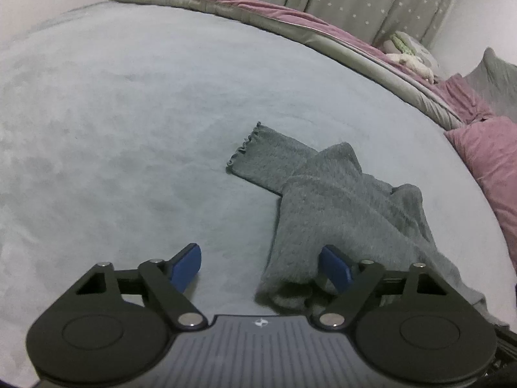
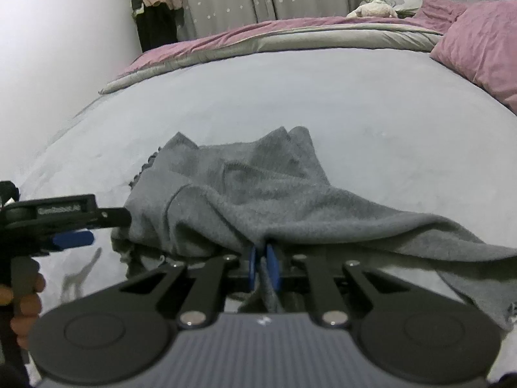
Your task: Fold clothes
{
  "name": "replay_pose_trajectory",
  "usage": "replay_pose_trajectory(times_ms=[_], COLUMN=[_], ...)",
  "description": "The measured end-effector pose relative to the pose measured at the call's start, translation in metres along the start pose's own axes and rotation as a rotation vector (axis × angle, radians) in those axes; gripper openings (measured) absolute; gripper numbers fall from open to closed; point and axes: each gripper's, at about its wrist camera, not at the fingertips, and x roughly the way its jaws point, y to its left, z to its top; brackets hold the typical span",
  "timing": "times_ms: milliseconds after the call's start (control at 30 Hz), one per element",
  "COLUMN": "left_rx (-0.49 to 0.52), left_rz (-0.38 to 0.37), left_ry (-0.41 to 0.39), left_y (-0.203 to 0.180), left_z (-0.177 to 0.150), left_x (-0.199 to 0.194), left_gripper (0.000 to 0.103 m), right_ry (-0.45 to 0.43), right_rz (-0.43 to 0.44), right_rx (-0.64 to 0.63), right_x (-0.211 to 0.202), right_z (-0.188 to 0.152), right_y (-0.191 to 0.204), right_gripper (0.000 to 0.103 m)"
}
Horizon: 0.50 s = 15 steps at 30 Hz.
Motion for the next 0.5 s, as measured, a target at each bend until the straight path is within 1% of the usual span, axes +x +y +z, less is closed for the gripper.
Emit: replay_pose_trajectory(times_ms=[33, 67, 100, 133, 167, 200, 233, 267, 300, 333, 400, 500], left_rx=[-0.005, -0.009, -0.014, -0.021, -0.030, -0.039, -0.044, -0.047, -0.045, -0.038, -0.029, -0.014], left_rz=[-0.009, -0.018, -0.030, -0.047, -0.064, -0.085, -0.104, -0.120, -0.126, -0.133, -0.184, -0.260], left_ry=[0.003, 0.006, 0.010, 0.013, 0.015, 0.016, 0.015, 0.014, 0.008, -0.003, -0.040, -0.096], left_y=[0.000, 0.000, -0.001, -0.001, -0.001, 0.000, -0.001, -0.001, -0.003, -0.004, -0.006, -0.010], left_z=[0.000, 0.000, 0.000, -0.001, -0.002, -0.002, -0.003, -0.003, -0.003, -0.003, -0.002, -0.001], left_x=[0.002, 0.005, 0.007, 0.009, 0.010, 0.011, 0.012, 0.011, 0.010, 0.008, -0.001, -0.013], left_gripper=[0.075, 0.068, 0.060, 0.056, 0.047, 0.038, 0.032, 0.024, 0.019, 0.018, 0.015, 0.013], right_ry=[-0.003, -0.004, -0.004, -0.002, -0.001, -0.003, -0.006, -0.013, -0.023, -0.032, -0.047, -0.059], right_rz=[-0.003, -0.009, -0.014, -0.016, -0.019, -0.024, -0.029, -0.030, -0.030, -0.030, -0.029, -0.017], right_rx=[-0.001, -0.005, -0.007, -0.009, -0.011, -0.013, -0.015, -0.020, -0.029, -0.038, -0.058, -0.082], right_x=[-0.001, -0.002, -0.002, -0.002, -0.002, -0.002, -0.002, -0.003, -0.004, -0.005, -0.008, -0.008], right_z=[0.001, 0.001, 0.001, 0.001, 0.000, 0.000, 0.000, 0.000, 0.000, 0.001, 0.001, 0.002], right_y=[-0.001, -0.001, -0.002, -0.002, -0.002, -0.002, -0.002, -0.001, 0.000, 0.002, 0.004, 0.008], right_gripper=[0.009, 0.010, 0.012, 0.016, 0.021, 0.039, 0.049, 0.064, 0.069, 0.071, 0.074, 0.078])
